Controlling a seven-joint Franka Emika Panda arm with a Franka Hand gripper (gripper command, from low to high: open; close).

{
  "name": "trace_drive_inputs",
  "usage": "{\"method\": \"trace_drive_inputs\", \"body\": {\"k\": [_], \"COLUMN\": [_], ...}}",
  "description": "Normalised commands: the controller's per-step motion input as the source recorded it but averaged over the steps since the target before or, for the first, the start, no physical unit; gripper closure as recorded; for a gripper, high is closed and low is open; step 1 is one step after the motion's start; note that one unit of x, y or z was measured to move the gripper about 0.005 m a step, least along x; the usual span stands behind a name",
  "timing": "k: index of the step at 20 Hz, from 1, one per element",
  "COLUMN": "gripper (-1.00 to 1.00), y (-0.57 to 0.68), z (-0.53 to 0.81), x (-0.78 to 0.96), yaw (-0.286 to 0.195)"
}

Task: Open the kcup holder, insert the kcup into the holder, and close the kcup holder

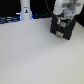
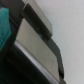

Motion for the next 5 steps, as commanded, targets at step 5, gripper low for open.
{"method": "trace_drive_inputs", "body": {"k": [5], "gripper": [-1.0], "y": [0.08], "z": [0.63], "x": [0.08], "yaw": [0.002]}}
